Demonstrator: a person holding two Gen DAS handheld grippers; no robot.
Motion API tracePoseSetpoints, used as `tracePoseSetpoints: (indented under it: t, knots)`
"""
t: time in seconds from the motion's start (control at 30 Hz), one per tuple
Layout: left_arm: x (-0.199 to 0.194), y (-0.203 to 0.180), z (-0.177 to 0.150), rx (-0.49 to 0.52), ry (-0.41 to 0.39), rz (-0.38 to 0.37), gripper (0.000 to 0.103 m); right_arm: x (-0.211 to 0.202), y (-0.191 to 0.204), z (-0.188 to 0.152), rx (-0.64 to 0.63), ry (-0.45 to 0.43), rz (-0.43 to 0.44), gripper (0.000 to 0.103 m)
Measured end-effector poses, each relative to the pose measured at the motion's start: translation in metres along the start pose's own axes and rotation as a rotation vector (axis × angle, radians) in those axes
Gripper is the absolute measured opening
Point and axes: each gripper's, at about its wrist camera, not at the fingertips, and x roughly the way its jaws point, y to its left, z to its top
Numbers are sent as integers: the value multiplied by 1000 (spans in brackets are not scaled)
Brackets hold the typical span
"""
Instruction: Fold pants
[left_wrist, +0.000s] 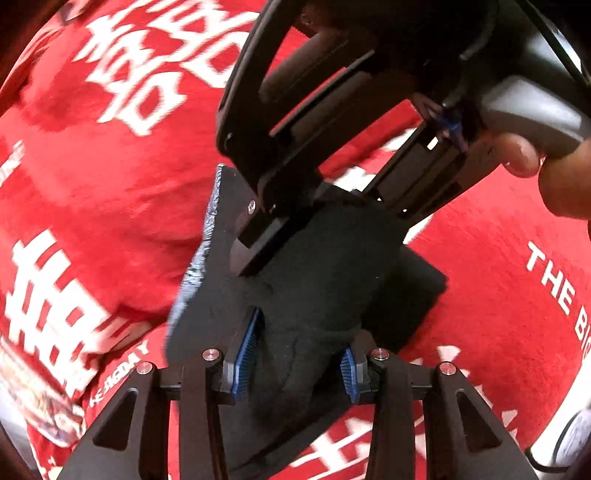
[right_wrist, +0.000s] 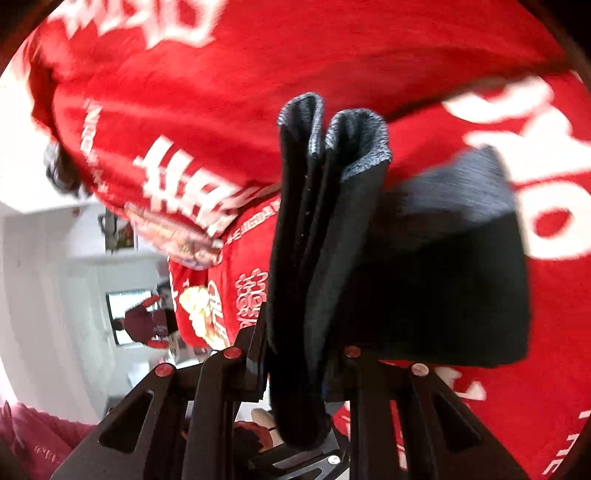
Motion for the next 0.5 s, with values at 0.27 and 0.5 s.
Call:
tracePoseSetpoints:
  t: [0.27, 0.5]
  knots:
    - [38, -41, -2, 78, 114, -48, 44, -3, -86, -3, 152, -23, -59, 22]
    - [14, 2, -24, -11, 154, -132, 56, -9, -84, -9, 96, -43, -193, 29]
